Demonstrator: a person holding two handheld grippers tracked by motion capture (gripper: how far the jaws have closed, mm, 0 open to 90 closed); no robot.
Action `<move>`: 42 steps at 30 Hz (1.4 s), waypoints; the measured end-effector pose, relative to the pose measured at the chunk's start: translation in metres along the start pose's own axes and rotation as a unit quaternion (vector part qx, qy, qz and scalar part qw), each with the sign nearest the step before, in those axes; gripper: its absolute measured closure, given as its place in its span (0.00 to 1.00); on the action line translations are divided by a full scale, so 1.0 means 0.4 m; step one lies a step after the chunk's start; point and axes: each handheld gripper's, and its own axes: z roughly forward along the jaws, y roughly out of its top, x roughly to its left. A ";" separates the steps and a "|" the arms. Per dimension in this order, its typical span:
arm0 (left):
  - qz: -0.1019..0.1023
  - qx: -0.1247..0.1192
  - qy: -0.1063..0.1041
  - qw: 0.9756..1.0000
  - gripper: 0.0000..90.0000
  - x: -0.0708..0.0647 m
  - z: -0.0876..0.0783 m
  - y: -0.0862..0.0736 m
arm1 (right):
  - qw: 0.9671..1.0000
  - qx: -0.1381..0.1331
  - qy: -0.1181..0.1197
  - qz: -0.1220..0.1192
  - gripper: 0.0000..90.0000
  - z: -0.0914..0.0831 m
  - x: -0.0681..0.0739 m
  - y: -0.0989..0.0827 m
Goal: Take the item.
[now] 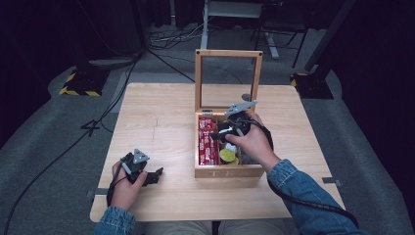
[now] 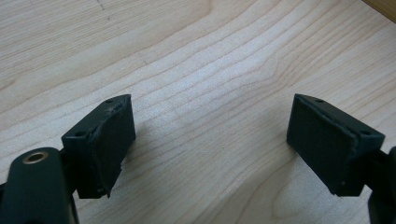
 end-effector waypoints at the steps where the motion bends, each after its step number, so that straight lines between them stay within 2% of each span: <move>1: 0.000 0.000 0.000 1.000 0.17 0.000 0.000 0.000 | 1.000 0.016 -0.001 -0.001 0.50 0.016 0.004 -0.003; 9: 0.000 0.000 0.000 1.000 0.17 0.000 0.000 0.000 | 0.998 0.064 0.003 -0.004 0.50 0.066 0.018 -0.016; 20: 0.000 0.000 0.000 1.000 0.17 0.000 0.000 0.000 | 0.995 0.104 -0.001 -0.006 0.49 0.115 0.042 -0.027; 36: 0.000 0.000 0.000 1.000 0.17 0.000 0.000 0.000 | 0.994 0.108 -0.019 -0.013 0.50 0.133 0.056 -0.032; 38: 0.000 0.000 0.000 1.000 0.17 0.000 0.000 0.000 | 0.993 0.111 -0.023 -0.015 0.52 0.134 0.058 -0.031; 39: 0.000 0.000 0.000 1.000 0.17 0.000 0.000 0.000 | 0.993 0.109 -0.030 -0.020 0.56 0.134 0.060 -0.032; 42: 0.000 0.000 0.000 1.000 0.17 0.000 0.000 0.000 | 0.994 0.108 -0.024 -0.019 0.59 0.132 0.062 -0.032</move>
